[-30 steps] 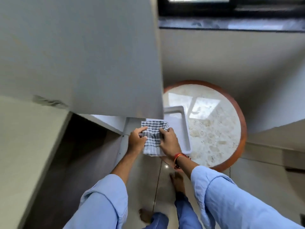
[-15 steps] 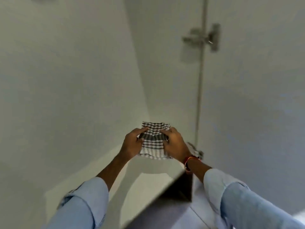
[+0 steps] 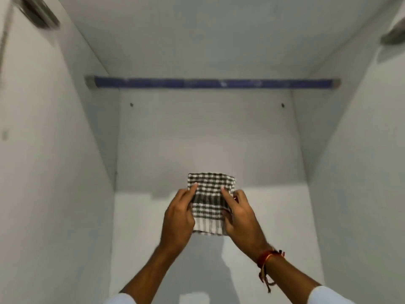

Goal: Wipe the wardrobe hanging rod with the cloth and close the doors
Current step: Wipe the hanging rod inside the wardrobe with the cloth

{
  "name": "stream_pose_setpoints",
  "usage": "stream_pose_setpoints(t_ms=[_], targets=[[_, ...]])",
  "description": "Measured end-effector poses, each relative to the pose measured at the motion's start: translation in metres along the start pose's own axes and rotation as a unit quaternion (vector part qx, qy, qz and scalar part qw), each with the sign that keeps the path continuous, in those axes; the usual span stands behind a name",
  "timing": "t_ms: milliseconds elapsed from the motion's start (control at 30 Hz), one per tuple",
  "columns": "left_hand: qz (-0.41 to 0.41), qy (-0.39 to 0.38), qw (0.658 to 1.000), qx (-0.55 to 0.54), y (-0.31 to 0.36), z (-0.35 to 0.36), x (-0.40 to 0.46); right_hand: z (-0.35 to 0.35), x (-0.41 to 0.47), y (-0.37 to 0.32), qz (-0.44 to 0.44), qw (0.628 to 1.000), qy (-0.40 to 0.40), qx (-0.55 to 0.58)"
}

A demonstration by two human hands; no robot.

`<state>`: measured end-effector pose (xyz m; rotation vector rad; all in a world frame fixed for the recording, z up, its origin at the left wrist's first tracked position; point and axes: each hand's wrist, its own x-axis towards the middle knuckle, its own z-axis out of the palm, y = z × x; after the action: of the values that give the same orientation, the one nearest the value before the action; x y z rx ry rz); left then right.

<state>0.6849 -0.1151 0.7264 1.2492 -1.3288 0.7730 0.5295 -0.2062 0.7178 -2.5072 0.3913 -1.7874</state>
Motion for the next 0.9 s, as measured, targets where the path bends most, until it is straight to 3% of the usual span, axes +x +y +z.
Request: stream_pose_setpoints(t_ms=[133,300,500,667,800,900], targets=[[0.077,0.132,0.986,0.066,0.018,-0.057,0.084,-0.019,0.091,-0.049,-0.125,0.989,0.081,-0.011],[0.128,0.224,0.958,0.126,0.046,-0.110,0.156,-0.042,0.173,-0.097,-0.209,0.953,0.196,-0.100],[0.117,0.198,0.951,0.207,0.067,-0.144,0.220,-0.052,0.245,-0.129,-0.188,0.936,0.189,-0.229],[0.052,0.190,0.949,0.245,0.055,-0.158,0.250,-0.037,0.270,-0.149,-0.177,0.919,0.140,-0.322],[0.000,0.172,0.947,0.272,0.048,-0.165,0.258,-0.024,0.277,-0.171,-0.134,0.909,0.175,-0.354],[0.053,0.172,0.898,0.402,0.047,-0.170,0.251,-0.009,0.285,-0.181,-0.198,0.916,0.122,-0.326]])
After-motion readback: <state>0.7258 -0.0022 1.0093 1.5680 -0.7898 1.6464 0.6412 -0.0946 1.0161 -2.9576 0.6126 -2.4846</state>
